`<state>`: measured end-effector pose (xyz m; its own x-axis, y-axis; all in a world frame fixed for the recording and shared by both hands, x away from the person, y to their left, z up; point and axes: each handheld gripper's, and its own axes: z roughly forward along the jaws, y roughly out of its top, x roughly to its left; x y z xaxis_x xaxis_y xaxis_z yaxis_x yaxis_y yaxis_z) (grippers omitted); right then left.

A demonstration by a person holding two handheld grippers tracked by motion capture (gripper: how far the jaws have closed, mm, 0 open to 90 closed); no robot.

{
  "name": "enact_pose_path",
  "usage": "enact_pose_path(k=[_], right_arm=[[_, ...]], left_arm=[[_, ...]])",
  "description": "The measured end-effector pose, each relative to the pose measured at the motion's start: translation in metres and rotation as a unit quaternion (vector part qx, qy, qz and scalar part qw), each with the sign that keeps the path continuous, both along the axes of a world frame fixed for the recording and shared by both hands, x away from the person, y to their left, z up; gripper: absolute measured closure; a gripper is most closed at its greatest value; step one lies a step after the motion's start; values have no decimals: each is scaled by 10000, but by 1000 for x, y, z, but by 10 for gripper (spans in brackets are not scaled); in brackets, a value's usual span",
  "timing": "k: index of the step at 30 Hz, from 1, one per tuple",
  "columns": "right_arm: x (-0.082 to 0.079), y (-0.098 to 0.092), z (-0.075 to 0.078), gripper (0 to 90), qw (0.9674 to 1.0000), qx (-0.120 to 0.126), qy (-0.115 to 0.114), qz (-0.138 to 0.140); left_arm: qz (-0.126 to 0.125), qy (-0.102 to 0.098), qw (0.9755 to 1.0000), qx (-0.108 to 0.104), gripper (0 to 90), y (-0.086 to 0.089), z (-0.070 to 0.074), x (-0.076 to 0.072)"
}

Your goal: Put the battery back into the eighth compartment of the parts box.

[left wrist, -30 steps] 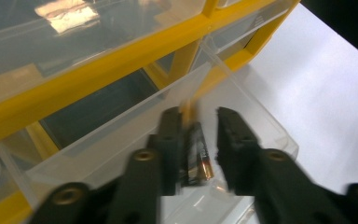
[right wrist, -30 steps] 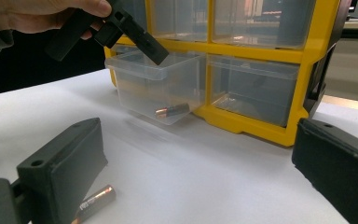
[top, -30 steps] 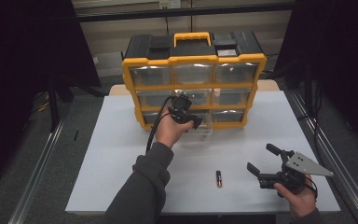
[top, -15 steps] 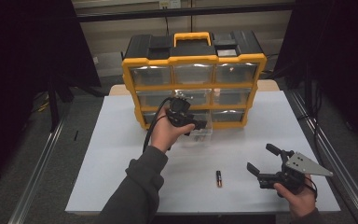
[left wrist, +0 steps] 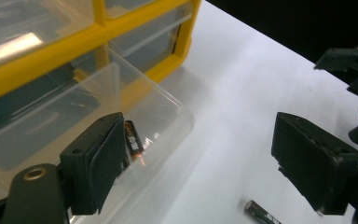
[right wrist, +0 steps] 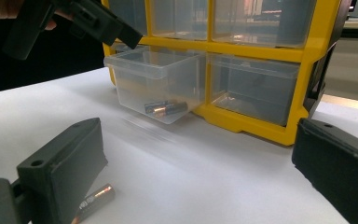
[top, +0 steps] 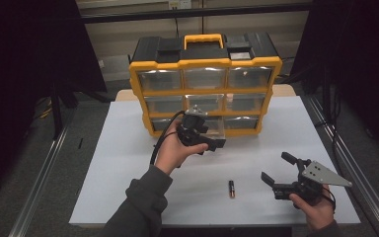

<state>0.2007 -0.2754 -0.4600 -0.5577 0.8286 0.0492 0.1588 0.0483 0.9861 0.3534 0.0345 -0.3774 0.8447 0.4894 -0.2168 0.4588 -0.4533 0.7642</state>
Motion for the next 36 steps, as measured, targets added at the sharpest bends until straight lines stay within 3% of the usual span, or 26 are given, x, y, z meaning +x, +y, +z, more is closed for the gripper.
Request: enact_pose_path(k=[10,13,28,36], right_arm=[[0,0,0,21,10000,-4,4,8],[0,0,0,21,10000,2,3,0],[0,0,0,21,10000,-2,0,3],[0,0,0,21,10000,-1,-2,-5]], left_arm=[[-237,-25,9997,-65,155,0,-15,-17],[-316,-11,9995,55,148,1,-19,-23],[-478,131,9986,-186,116,-3,-47,-41],[-541,238,9982,-36,102,-6,-56,-47]])
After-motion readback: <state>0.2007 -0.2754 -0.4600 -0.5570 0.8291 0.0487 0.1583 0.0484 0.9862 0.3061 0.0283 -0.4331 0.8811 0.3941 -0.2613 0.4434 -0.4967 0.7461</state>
